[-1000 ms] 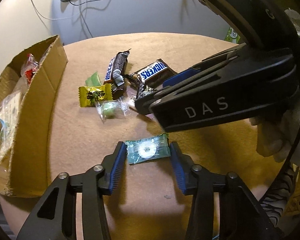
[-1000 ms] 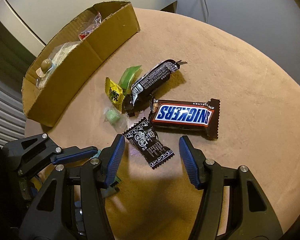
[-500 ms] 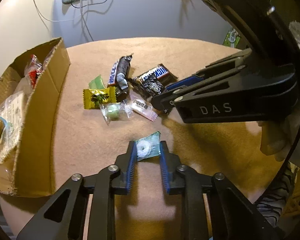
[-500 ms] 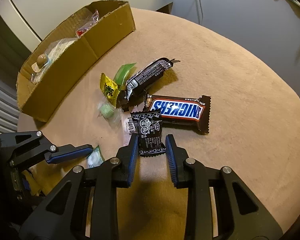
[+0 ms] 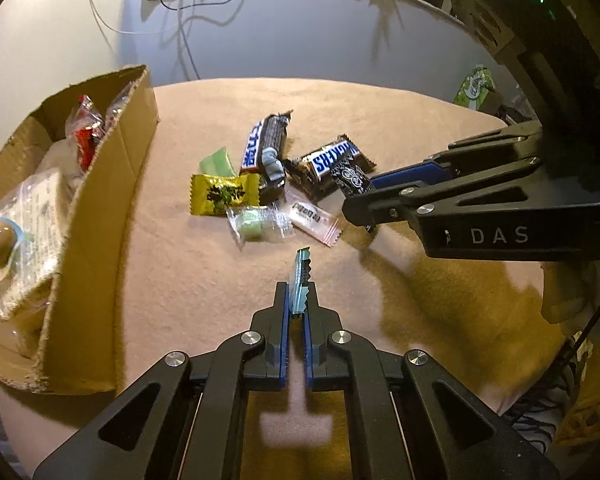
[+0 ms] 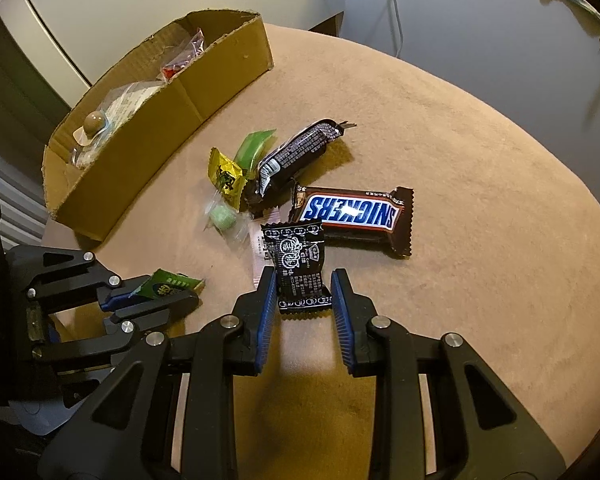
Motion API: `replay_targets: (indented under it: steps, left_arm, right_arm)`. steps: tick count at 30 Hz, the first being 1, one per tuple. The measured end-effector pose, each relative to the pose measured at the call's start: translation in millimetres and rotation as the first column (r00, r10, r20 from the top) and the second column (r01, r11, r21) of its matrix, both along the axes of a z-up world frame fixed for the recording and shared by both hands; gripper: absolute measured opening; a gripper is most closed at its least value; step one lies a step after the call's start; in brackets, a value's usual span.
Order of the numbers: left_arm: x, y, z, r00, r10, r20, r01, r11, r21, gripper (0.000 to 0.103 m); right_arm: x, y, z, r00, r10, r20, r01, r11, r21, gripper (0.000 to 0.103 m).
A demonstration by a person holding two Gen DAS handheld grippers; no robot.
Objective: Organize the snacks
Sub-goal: 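Carry the mint packet and black candy into the box and open both tools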
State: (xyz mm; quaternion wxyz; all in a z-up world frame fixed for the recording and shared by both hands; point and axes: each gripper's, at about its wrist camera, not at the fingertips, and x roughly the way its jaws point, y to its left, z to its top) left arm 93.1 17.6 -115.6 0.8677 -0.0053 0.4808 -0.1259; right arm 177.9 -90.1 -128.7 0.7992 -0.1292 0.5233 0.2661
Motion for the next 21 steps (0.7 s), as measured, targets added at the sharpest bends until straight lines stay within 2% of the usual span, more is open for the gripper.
replay_targets:
  steps: [11,21]
  left_arm:
    - [-13,22,38,0.996,0.037,0.081,-0.035,0.999,-0.032,0.005]
    - [-7,75,65,0.985,0.107,0.137,-0.103,0.994,-0.035,0.004]
  right_arm:
    - [-9,3,29,0.999,0.000,0.038,-0.001,0.999,0.036,0.028]
    - [-13,43,56,0.996,0.045,0.072,-0.050,0.997,0.063,0.028]
